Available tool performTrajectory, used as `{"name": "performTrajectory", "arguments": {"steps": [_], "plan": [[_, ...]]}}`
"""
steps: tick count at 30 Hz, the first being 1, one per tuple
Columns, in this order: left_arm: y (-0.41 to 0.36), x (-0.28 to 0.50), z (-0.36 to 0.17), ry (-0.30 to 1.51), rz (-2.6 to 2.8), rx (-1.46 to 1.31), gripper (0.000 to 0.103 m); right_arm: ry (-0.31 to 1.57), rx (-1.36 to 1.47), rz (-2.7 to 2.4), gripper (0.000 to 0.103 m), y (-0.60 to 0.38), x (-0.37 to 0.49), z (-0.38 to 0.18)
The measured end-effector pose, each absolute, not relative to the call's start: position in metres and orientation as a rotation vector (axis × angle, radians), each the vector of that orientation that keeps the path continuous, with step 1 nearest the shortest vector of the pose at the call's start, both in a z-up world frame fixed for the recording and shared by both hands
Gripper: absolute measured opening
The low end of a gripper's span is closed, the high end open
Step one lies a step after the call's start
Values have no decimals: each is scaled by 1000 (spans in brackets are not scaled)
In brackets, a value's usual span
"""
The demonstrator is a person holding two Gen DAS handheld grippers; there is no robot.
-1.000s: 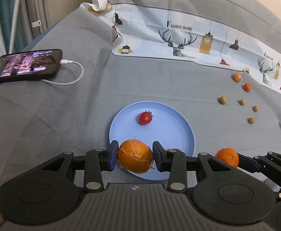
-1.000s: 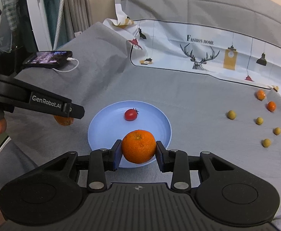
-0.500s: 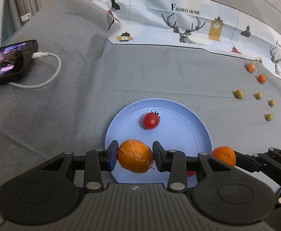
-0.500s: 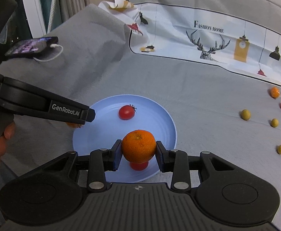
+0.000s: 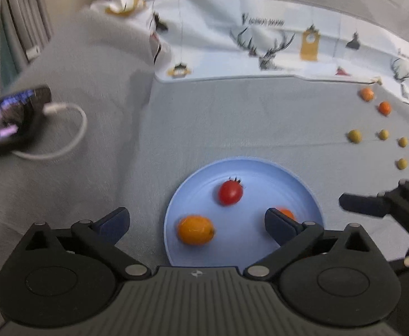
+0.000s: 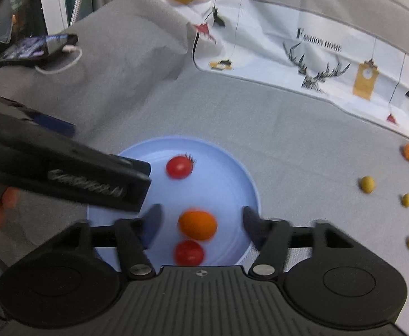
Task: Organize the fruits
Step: 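Open both tools to drop the mandarins onto the plate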
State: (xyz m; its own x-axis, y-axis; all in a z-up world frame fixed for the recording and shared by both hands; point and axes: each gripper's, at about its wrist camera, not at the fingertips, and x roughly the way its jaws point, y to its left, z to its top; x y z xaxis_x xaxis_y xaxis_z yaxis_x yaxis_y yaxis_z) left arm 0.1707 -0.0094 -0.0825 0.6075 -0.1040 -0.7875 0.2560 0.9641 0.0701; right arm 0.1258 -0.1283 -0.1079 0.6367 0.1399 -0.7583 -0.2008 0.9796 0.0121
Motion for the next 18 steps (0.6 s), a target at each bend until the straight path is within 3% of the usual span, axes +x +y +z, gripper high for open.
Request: {"name": "performTrajectory", "arguments": {"steps": [3, 7, 18], "plan": [[-9, 154, -70, 905, -212, 190, 102, 870, -61, 190, 88, -134, 108, -96], [2, 119, -54, 924, -191, 148, 102, 914, -21, 188, 93, -138, 71, -84], [22, 39, -28, 931, -120, 101, 103, 797, -40, 160, 99, -132, -12, -36]]}}
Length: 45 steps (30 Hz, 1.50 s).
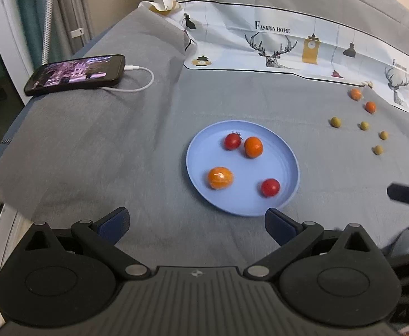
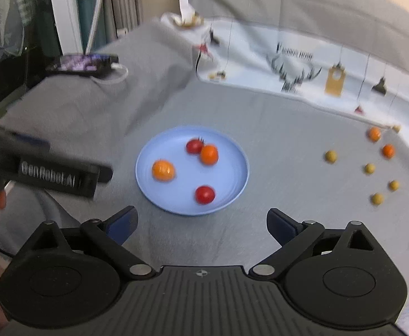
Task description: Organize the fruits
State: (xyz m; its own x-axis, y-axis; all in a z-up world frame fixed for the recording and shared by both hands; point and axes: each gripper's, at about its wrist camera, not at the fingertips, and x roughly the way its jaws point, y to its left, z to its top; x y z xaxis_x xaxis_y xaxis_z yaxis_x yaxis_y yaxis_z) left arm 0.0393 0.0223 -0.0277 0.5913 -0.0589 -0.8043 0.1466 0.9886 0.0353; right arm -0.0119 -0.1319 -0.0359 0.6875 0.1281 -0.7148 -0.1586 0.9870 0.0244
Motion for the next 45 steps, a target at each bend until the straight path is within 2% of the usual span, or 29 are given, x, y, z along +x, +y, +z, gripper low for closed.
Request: {"name": "performTrajectory", "arguments": {"steps": [9, 23, 45], "plan": [[21, -6, 3, 819, -133, 104, 103, 679, -70, 144, 101, -133, -57, -9], [19, -42, 25, 741, -138, 110, 103, 585, -83, 143, 102, -130, -96, 8], [20, -43, 24, 738, -147, 117, 103, 595, -65, 129, 102, -129, -98, 6]]}}
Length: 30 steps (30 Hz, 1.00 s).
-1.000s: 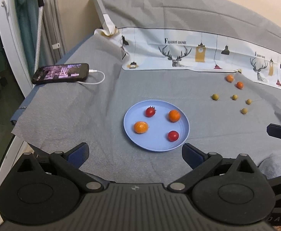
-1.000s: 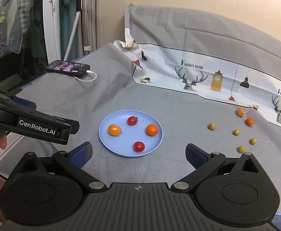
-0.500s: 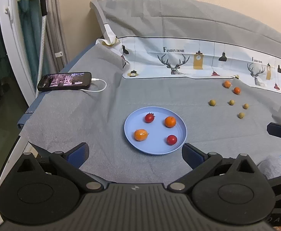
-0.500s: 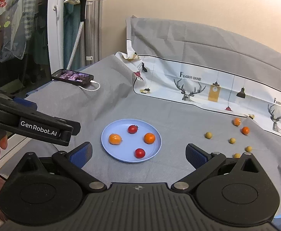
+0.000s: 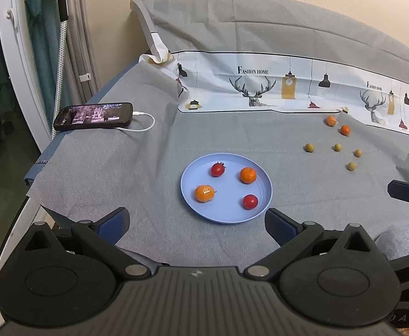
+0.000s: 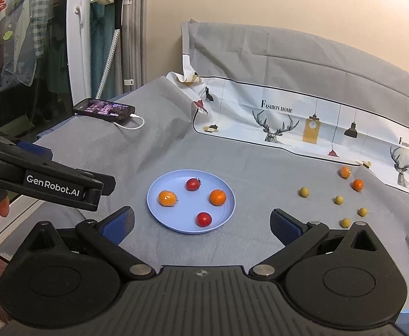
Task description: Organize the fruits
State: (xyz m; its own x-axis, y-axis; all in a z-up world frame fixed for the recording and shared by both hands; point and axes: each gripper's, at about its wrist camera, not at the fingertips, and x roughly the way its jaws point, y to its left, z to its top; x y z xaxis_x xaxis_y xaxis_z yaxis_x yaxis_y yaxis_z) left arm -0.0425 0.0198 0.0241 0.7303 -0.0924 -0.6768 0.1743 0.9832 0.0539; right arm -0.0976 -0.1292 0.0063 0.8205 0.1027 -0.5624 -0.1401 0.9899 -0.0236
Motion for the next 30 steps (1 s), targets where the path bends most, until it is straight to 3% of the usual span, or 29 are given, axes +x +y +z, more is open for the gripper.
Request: {"name": "performTrajectory", "arguments": {"steps": [30], "plan": [[7, -10, 1, 810, -144, 175, 103, 690, -6, 128, 102, -142, -69, -20]]}}
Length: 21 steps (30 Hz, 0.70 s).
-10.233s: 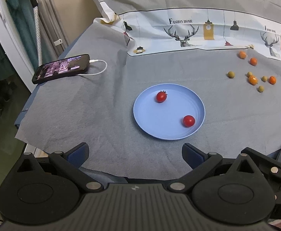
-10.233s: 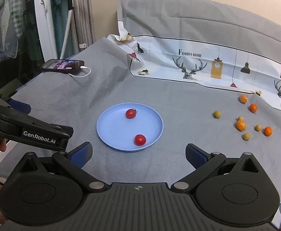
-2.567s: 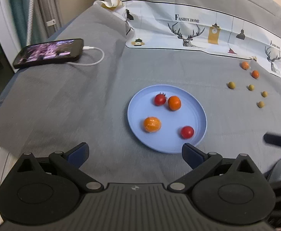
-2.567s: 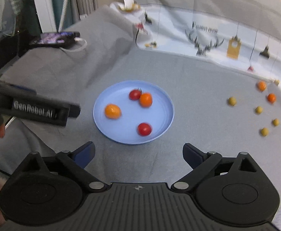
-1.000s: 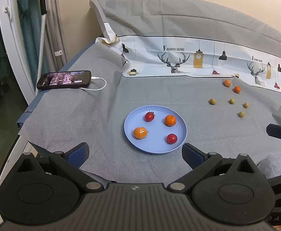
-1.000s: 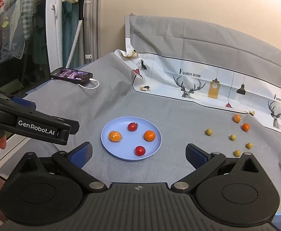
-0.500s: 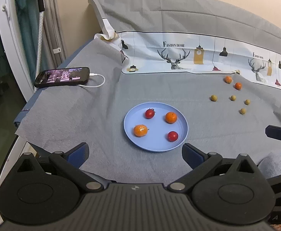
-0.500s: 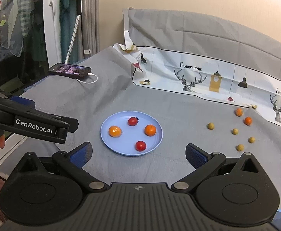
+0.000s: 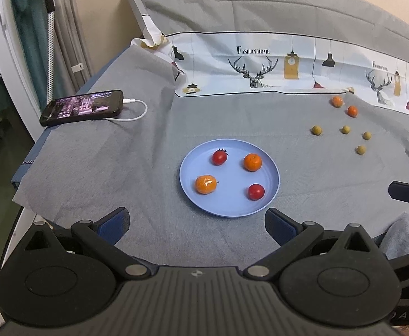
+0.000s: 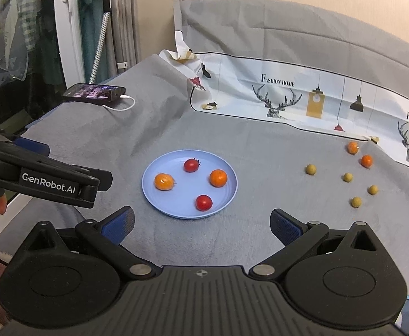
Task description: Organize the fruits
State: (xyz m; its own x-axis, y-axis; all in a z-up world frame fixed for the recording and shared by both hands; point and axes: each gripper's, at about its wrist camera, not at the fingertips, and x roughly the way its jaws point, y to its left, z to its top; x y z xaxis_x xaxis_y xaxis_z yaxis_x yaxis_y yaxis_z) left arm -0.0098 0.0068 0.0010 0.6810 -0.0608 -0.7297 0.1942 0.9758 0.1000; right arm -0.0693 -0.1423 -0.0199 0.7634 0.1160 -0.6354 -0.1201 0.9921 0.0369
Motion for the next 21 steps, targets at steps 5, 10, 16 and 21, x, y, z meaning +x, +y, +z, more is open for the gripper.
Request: {"name": "performTrajectory", "arguments": {"steps": [5, 10, 16, 21], "plan": [[-1, 3, -2, 831, -143, 182, 103, 703, 32, 113, 102, -152, -61, -26], [-11, 18, -6, 857, -144, 191, 103, 721, 79, 99, 102, -163, -53, -35], [-33, 34, -9, 874, -157, 214, 103, 734, 157, 47, 102, -186, -44, -46], [-60, 51, -11, 888, -193, 226, 103, 710, 225, -82, 102, -221, -39, -53]]}}
